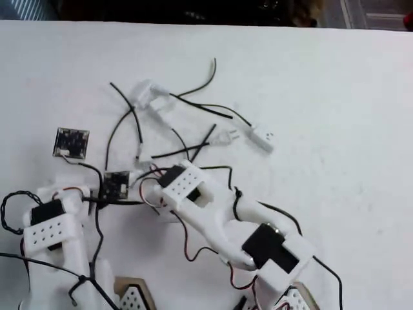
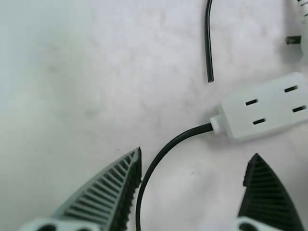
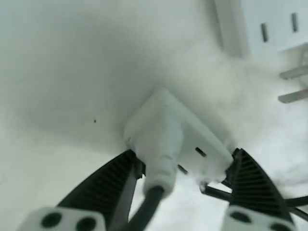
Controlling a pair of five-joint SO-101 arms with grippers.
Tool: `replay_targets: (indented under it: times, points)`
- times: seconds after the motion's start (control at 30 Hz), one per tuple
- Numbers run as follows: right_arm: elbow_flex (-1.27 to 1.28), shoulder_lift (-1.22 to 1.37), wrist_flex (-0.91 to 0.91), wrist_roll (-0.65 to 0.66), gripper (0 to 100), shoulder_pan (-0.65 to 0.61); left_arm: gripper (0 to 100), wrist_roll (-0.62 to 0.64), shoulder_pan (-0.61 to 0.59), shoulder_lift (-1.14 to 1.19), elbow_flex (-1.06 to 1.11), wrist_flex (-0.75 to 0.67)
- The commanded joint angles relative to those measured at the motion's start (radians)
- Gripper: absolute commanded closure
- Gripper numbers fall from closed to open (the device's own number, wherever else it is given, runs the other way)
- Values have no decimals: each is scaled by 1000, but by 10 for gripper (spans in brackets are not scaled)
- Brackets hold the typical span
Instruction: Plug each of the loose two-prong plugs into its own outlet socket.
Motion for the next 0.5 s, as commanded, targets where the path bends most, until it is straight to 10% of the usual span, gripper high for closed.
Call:
replay_targets:
  times: [0.0, 0.17, 0.47]
  points:
    - [-41, 44, -12, 6, 761, -10, 665, -2, -7, -19, 2, -18]
    - [-43, 56, -10, 6, 988, -5, 665, -2, -7, -19, 2, -18]
    - [-41, 5, 130, 0, 981, 73, 665, -2, -7, -18, 3, -18]
